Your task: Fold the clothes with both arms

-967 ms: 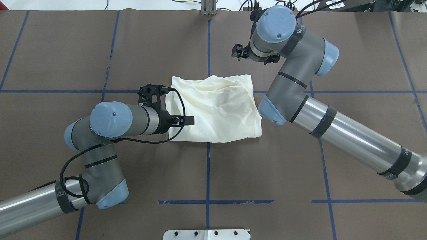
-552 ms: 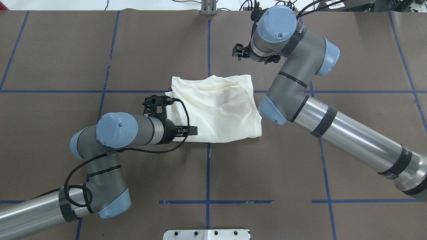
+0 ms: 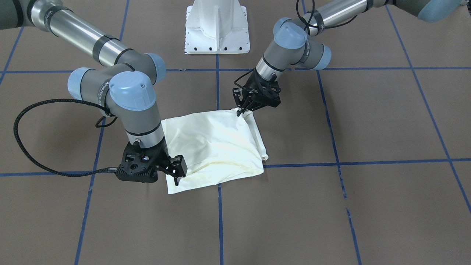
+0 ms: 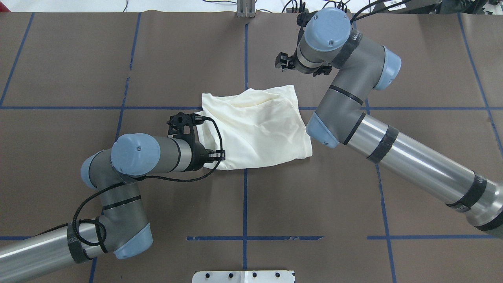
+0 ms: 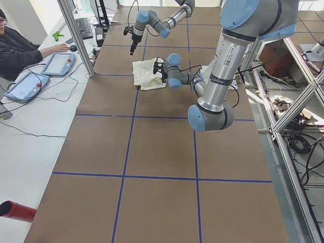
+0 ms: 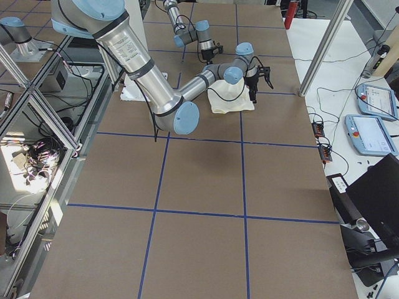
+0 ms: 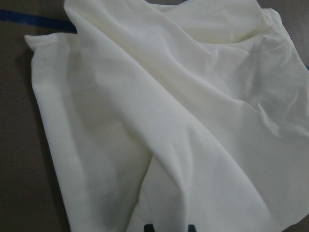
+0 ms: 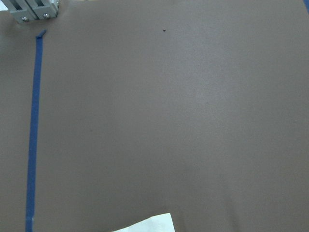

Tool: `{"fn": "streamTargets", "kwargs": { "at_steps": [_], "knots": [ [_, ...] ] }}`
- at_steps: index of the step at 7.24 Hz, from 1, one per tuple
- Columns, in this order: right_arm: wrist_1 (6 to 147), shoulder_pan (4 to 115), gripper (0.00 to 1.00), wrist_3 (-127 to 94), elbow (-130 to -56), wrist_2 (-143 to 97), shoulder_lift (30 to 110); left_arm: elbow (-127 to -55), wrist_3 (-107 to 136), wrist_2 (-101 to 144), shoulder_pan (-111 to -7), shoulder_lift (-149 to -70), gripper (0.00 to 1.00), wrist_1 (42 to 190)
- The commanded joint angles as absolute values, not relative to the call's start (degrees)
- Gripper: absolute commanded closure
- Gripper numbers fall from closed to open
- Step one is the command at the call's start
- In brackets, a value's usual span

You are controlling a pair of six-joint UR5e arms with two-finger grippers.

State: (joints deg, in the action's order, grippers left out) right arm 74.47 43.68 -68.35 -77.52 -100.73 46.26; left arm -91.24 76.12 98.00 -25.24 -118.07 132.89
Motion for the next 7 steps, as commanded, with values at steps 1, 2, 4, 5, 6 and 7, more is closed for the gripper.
{"fn": "streamTargets", "kwargs": {
  "at_steps": [1,2,4,5,6,7],
  "knots": [
    [74.4,43.7,0.0,-68.3,-77.5,-100.6,46.5,-91.1,75.8,98.1,-25.3,-113.4,1.0,140.7],
    [74.4,43.7,0.0,-68.3,-77.5,-100.6,46.5,-91.1,75.8,98.3,-25.3,-110.9,1.0,145.2],
    [74.4,43.7,0.0,-68.3,-77.6,-100.7,46.5,-91.1,75.8,98.5,-25.3,-110.9,0.34,145.7],
    [74.4,43.7,0.0,-68.3,-77.6,-100.7,46.5,-92.0,75.8,98.7,-25.6,-111.2,0.0,145.3],
    [74.4,43.7,0.0,-68.3,-77.6,-100.7,46.5,-94.5,75.8,101.1,-27.2,-111.0,0.0,144.8],
    [74.4,43.7,0.0,-68.3,-77.6,-100.8,46.5,-95.5,76.2,105.4,-29.7,-111.2,0.0,144.8]
  ]
}}
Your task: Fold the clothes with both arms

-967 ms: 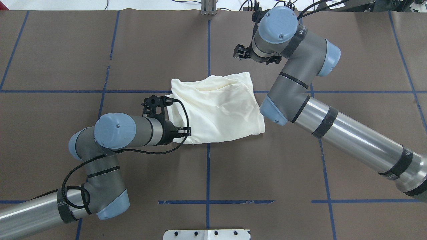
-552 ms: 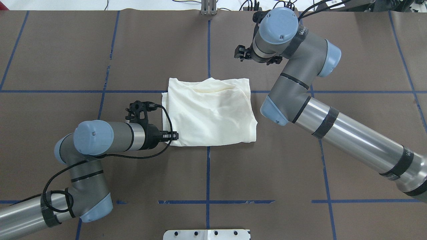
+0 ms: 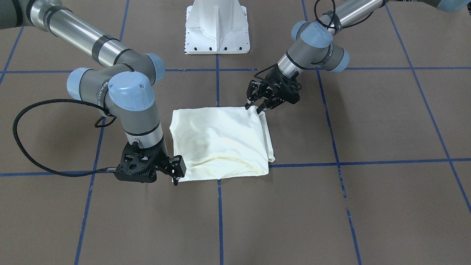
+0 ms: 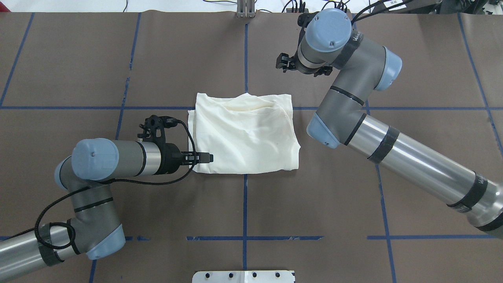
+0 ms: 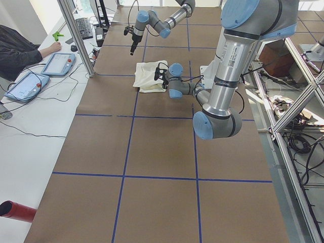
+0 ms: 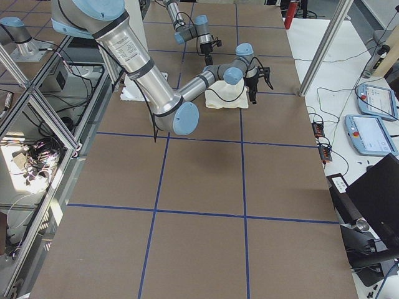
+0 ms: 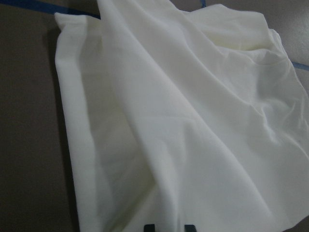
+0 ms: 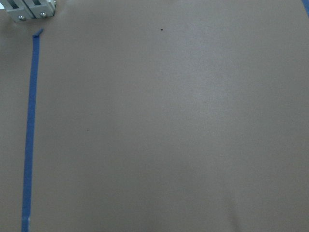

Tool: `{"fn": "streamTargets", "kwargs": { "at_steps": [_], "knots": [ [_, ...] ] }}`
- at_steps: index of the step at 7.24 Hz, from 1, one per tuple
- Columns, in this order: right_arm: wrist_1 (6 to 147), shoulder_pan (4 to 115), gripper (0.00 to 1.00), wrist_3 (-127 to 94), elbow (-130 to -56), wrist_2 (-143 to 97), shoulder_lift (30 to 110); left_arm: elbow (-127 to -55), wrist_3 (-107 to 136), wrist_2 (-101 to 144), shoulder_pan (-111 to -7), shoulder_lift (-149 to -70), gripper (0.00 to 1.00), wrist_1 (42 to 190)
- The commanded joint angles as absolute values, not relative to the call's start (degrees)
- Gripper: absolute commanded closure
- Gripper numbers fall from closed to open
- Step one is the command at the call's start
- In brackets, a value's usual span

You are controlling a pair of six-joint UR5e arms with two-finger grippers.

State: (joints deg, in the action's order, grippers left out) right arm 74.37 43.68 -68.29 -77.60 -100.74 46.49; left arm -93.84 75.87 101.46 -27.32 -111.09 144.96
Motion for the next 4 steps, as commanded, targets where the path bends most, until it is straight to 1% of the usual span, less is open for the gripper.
{"fn": "streamTargets", "kwargs": {
  "at_steps": [1,2,4],
  "knots": [
    [74.4,43.7,0.0,-68.4,-77.6,-100.8,46.4,-95.6,76.7,105.4,-29.6,-112.1,0.0,144.8],
    [74.4,43.7,0.0,-68.4,-77.6,-100.8,46.4,-95.2,78.2,105.3,-29.4,-112.8,0.0,144.5],
    [74.4,43.7,0.0,-68.3,-77.6,-100.8,46.5,-92.1,81.1,105.1,-29.2,-115.3,0.0,144.6]
  ]
}}
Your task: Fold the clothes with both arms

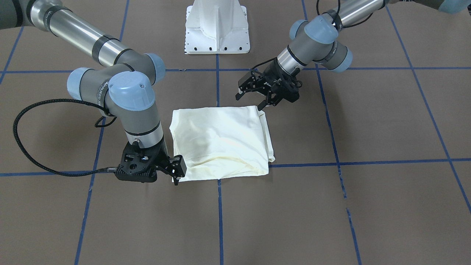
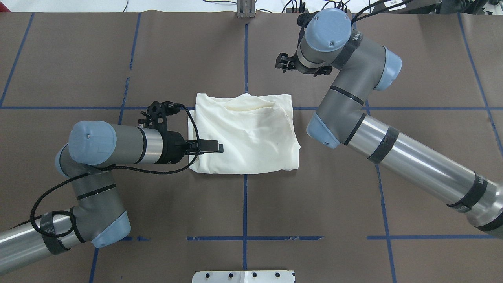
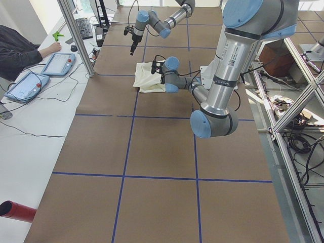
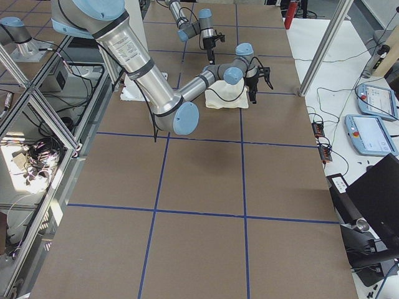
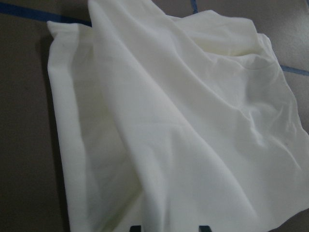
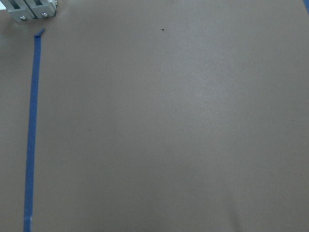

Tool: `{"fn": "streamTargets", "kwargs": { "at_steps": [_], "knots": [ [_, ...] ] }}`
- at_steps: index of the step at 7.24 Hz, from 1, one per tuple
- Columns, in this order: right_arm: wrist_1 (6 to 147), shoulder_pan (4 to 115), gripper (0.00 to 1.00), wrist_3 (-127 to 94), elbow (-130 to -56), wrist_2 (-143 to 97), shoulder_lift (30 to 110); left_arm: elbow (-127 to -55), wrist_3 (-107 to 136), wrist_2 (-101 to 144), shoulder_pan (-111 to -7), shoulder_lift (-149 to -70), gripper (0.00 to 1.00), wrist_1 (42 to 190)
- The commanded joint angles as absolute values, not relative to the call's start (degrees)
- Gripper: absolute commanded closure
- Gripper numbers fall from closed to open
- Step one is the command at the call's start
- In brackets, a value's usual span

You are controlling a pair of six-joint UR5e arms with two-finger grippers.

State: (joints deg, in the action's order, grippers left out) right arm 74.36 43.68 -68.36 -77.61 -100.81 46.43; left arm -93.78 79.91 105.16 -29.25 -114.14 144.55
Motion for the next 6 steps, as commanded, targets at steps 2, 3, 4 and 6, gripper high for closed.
{"fn": "streamTargets", "kwargs": {
  "at_steps": [2,3,4,6],
  "knots": [
    [74.4,43.7,0.0,-68.4,-77.6,-100.7,46.8,-87.9,81.3,103.6,-29.0,-115.7,0.0,144.9],
    [74.4,43.7,0.0,-68.4,-77.6,-100.7,46.8,-87.5,81.3,102.8,-28.8,-116.0,0.0,145.1],
    [74.4,43.7,0.0,-68.3,-77.6,-100.7,46.8,-87.5,81.4,102.7,-28.2,-116.1,0.0,145.2],
    [74.4,43.7,0.0,-68.3,-77.6,-100.7,46.8,-88.2,81.3,102.9,-27.8,-116.0,0.0,145.1]
  ]
}}
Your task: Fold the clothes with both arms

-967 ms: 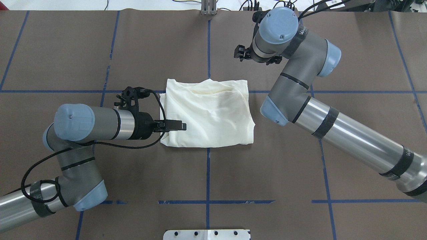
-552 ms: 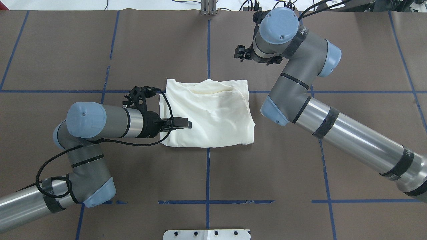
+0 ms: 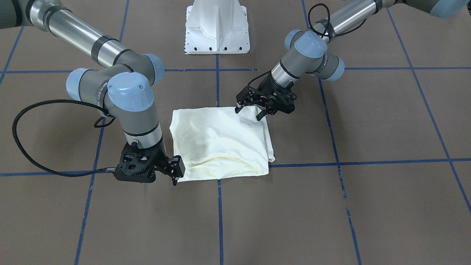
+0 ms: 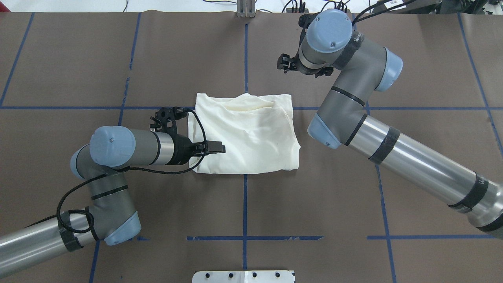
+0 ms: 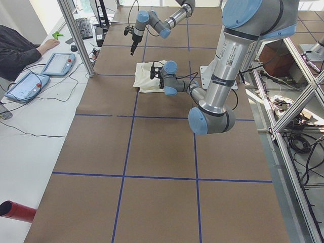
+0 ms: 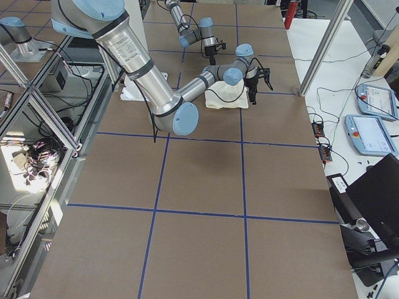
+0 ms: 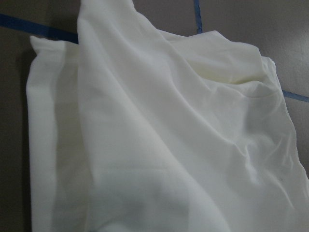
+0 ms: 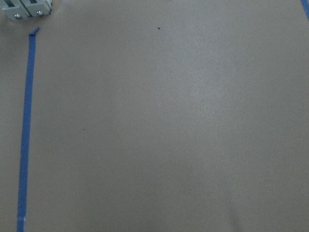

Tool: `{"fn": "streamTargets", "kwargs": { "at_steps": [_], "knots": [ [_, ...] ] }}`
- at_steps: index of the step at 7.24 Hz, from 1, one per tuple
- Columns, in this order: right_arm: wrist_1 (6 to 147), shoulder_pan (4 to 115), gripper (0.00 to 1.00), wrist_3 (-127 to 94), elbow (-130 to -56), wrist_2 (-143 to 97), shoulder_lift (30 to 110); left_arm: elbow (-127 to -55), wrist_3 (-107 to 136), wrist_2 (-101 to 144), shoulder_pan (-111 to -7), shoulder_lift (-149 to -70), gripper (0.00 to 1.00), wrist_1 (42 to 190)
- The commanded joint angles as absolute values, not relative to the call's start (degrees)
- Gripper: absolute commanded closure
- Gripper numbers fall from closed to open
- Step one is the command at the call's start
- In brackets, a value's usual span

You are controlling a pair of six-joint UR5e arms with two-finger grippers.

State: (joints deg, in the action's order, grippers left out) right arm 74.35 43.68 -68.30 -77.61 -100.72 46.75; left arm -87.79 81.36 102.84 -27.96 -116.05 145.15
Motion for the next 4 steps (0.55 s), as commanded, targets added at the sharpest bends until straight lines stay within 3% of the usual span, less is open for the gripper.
{"fn": "streamTargets", "kwargs": {
  "at_steps": [1,4],
  "knots": [
    [74.4,43.7,0.0,-68.3,-77.6,-100.7,46.8,-91.1,81.2,103.4,-27.9,-115.6,0.0,144.7],
    [74.4,43.7,0.0,-68.3,-77.6,-100.7,46.8,-90.4,81.7,102.8,-27.5,-117.4,0.0,144.6]
  ]
}}
